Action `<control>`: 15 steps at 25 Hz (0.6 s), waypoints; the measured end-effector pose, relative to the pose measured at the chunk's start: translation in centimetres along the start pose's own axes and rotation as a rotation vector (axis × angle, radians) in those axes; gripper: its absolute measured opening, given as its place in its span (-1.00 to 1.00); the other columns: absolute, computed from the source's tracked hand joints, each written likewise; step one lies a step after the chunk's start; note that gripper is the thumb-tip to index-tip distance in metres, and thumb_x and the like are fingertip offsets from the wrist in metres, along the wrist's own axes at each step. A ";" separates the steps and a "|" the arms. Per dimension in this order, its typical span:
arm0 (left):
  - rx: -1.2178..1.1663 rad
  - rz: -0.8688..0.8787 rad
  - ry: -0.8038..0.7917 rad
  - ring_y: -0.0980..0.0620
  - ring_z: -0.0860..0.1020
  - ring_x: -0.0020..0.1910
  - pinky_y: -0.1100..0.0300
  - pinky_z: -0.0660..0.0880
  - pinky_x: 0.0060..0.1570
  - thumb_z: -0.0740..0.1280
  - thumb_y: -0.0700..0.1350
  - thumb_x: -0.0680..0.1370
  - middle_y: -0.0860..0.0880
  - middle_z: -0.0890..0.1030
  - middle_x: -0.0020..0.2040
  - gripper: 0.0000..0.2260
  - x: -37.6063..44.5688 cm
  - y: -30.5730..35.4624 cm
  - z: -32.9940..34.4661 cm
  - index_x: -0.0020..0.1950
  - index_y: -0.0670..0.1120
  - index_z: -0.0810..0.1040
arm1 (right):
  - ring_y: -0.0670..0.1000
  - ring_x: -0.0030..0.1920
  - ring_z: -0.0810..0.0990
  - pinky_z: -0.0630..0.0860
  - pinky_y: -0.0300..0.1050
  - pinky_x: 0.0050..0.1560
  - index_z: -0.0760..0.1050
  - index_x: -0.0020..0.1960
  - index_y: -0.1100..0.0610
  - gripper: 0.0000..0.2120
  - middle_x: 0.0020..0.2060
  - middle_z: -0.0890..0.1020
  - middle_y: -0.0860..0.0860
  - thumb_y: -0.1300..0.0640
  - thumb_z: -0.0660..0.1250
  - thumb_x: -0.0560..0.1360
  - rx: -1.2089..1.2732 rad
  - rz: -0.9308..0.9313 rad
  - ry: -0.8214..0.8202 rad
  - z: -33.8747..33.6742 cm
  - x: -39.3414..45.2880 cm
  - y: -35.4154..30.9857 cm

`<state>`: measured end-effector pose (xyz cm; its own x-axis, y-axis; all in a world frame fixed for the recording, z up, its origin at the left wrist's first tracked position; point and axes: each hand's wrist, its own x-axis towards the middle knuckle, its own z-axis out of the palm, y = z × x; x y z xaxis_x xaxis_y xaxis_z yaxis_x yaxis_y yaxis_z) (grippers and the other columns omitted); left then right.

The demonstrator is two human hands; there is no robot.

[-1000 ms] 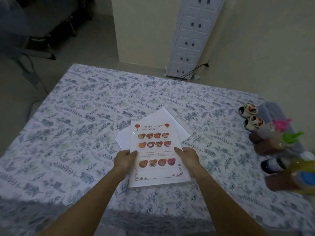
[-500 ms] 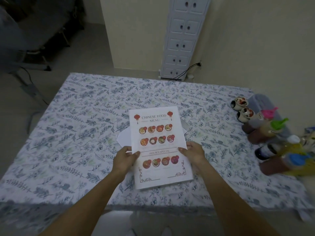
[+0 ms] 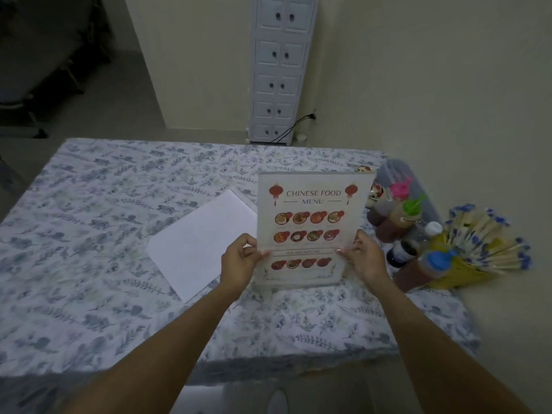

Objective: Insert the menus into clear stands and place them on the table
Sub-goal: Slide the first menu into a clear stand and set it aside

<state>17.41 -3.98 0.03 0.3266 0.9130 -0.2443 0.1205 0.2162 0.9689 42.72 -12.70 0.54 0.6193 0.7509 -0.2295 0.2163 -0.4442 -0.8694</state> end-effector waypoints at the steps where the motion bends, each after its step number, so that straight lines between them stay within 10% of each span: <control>1: -0.003 0.000 0.009 0.03 0.72 -0.18 0.23 0.61 -0.27 0.44 -0.21 0.48 -0.05 0.73 -0.14 -0.80 0.5 0.0 1.6 -0.21 -0.14 0.43 | -0.11 -0.19 0.63 0.64 -0.19 -0.11 0.46 0.18 0.39 -0.66 -0.01 0.63 0.22 0.44 0.41 0.42 0.022 -0.012 0.011 -1.0 0.9 0.6; 4: -0.028 -0.009 0.041 0.12 0.70 -0.27 0.31 0.56 -0.33 0.44 -0.23 0.48 -0.03 0.72 -0.18 -0.82 1.9 -0.3 5.1 -0.23 -0.11 0.45 | -0.24 -0.23 0.63 0.56 -0.41 -0.29 0.43 0.19 0.43 -0.66 -0.01 0.62 0.13 0.47 0.38 0.43 0.087 -0.030 0.015 -3.0 3.3 2.0; 15: -0.023 -0.033 0.060 -0.04 0.72 -0.11 0.17 0.63 -0.18 0.40 -0.25 0.50 -0.10 0.73 -0.06 -0.85 2.5 -2.3 8.1 -0.18 -0.15 0.45 | -0.04 -0.09 0.69 0.67 0.05 -0.05 0.47 0.04 0.14 -0.77 -0.07 0.68 0.05 0.29 0.44 0.45 0.070 -0.076 -0.053 -4.3 5.9 6.3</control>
<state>25.50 -5.01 -3.13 0.2660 0.9243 -0.2736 0.1080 0.2535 0.9613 51.03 -13.17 -4.41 0.5617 0.8068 -0.1832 0.2067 -0.3512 -0.9132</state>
